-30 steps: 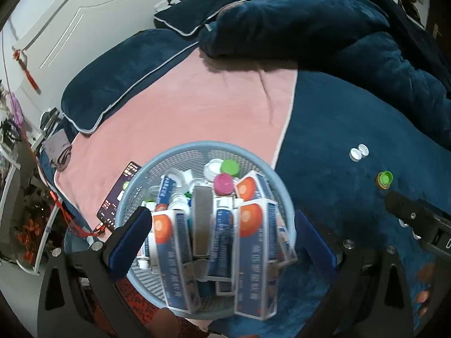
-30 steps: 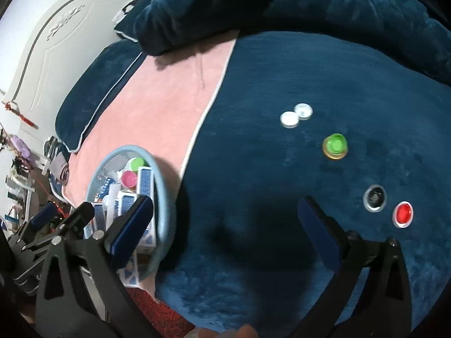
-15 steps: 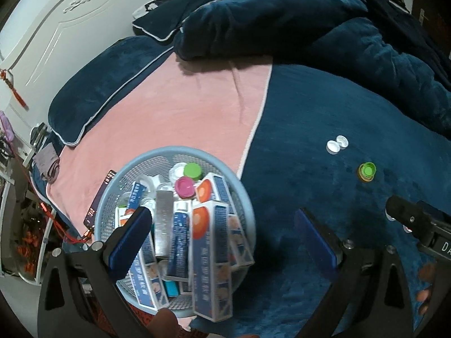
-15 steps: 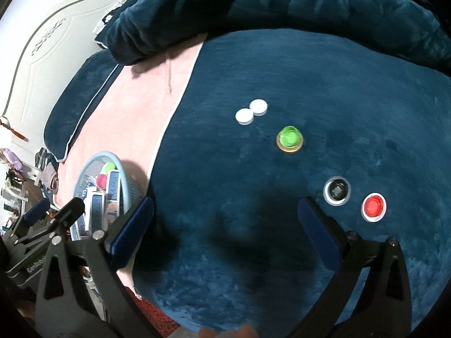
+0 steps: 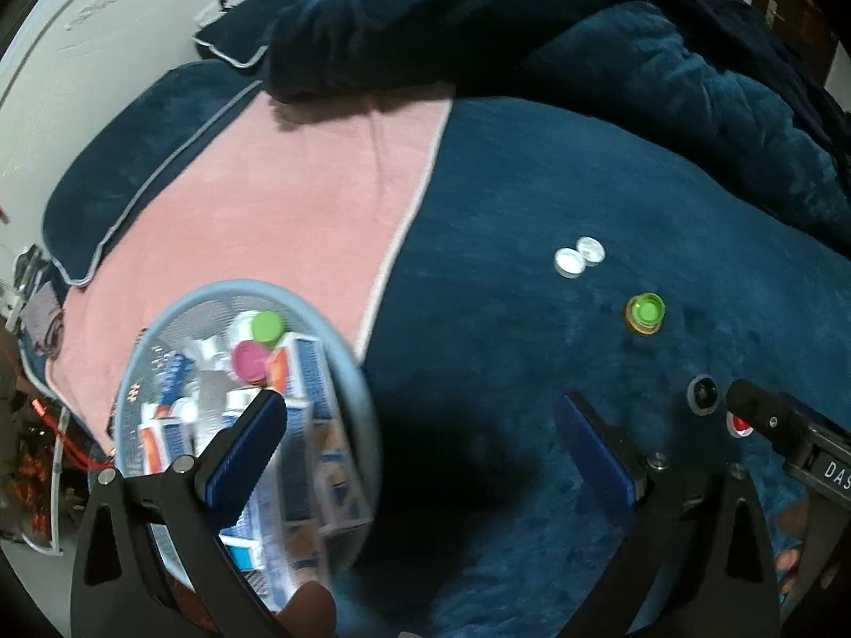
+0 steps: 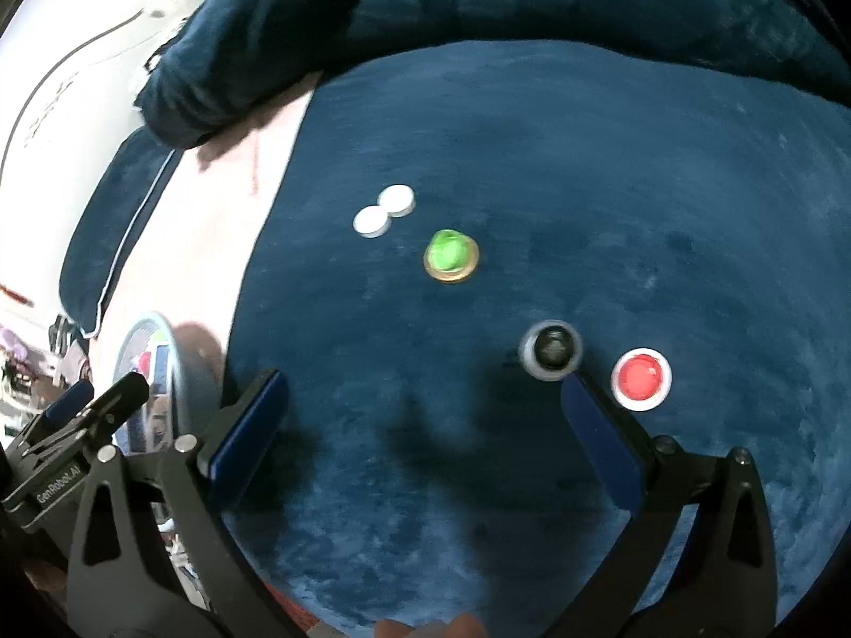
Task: Organize objects
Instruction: 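Move both open tools back toward the remaining caps, then grasp a white cap with the left tool while the right tool grasps another white cap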
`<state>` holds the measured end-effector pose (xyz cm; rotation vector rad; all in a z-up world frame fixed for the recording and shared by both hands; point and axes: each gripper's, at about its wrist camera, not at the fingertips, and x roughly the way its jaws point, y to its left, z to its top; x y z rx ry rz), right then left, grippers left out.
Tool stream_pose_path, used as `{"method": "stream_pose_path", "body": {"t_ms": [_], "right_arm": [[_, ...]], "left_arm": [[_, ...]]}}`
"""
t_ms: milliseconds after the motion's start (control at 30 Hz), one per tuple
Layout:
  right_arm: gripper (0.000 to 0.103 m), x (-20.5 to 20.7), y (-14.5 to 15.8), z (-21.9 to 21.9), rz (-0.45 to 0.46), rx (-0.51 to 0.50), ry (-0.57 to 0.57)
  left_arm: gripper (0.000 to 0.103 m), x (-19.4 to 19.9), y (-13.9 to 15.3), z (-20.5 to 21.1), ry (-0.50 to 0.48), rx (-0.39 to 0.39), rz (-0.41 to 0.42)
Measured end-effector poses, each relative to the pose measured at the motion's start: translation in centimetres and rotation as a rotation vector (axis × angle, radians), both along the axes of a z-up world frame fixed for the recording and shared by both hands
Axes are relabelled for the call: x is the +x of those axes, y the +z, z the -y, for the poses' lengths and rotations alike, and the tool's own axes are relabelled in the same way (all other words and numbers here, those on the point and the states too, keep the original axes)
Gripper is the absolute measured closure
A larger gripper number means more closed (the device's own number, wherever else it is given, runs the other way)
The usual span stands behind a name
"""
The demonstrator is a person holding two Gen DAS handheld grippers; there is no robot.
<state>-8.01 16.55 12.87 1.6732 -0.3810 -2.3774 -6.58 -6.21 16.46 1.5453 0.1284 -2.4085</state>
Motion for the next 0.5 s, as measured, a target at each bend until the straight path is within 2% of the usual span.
{"method": "stream_pose_path", "body": {"t_ms": [300, 500], "right_arm": [[0.0, -1.8, -2.1, -2.4, 0.036, 0.017, -0.062], [0.0, -3.2, -2.8, -3.0, 0.013, 0.028, -0.086]], "left_arm": [[0.002, -4.8, -3.6, -2.1, -0.065, 0.042, 0.023], [0.003, -9.2, -6.3, -4.4, -0.132, 0.058, -0.012]]}}
